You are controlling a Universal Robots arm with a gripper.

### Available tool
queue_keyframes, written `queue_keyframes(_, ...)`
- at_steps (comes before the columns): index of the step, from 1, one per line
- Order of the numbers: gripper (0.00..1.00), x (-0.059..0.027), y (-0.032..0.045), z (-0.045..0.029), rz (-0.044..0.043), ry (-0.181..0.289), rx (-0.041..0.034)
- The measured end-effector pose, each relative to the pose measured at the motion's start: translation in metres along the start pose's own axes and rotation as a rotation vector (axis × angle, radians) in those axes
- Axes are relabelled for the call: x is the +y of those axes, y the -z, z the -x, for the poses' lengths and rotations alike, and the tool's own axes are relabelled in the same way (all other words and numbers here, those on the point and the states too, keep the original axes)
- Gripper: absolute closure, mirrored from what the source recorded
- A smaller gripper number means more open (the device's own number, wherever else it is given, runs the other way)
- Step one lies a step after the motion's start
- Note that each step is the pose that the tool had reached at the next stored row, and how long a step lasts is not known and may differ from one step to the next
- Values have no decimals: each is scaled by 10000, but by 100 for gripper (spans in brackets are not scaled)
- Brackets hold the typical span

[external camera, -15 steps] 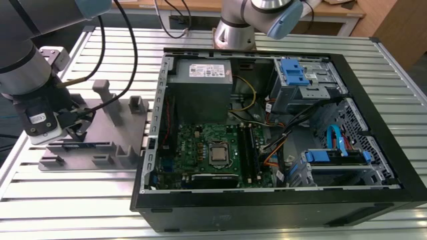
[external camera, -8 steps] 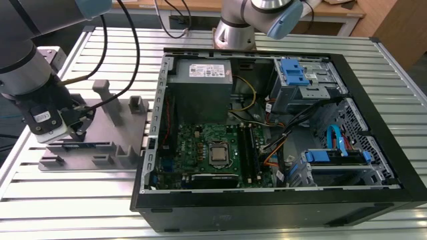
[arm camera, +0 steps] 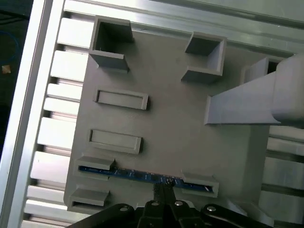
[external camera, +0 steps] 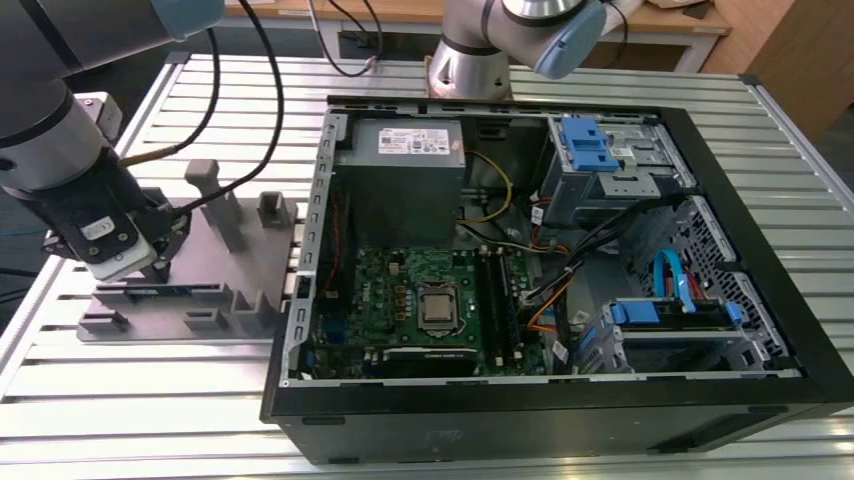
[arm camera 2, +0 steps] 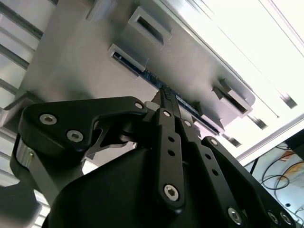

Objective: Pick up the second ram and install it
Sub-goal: 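Pick up the second ram and move it above second insertion slot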

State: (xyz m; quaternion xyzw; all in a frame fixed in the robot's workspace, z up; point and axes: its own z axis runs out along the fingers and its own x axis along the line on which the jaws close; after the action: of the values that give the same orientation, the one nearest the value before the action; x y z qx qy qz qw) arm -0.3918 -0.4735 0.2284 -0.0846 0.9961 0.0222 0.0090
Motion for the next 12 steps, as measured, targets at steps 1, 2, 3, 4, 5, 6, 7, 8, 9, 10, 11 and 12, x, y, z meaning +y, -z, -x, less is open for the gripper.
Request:
queue_keyframes(1, 89, 0, 0, 0, 3, 127, 5)
queue_keyframes(2, 89, 0, 0, 0, 6, 264, 11)
queue_keyframes(3, 89, 0, 0, 0, 9, 396, 17)
queue_keyframes(4, 89, 0, 0, 0, 12, 529, 23)
queue_keyframes(5, 89, 0, 0, 0, 14, 659, 28)
queue_keyframes(6, 89, 0, 0, 0, 18, 801, 34)
queue_keyframes(7, 89, 0, 0, 0, 21, 932, 39)
queue_keyframes(8, 89, 0, 0, 0, 23, 1048, 45)
queue_keyframes(9, 89, 0, 0, 0, 26, 1186, 51)
queue_keyframes(10, 89, 0, 0, 0, 28, 1308, 56)
queue_keyframes(11, 89, 0, 0, 0, 31, 1432, 61)
queue_keyframes(12, 89, 0, 0, 0, 34, 1556, 67)
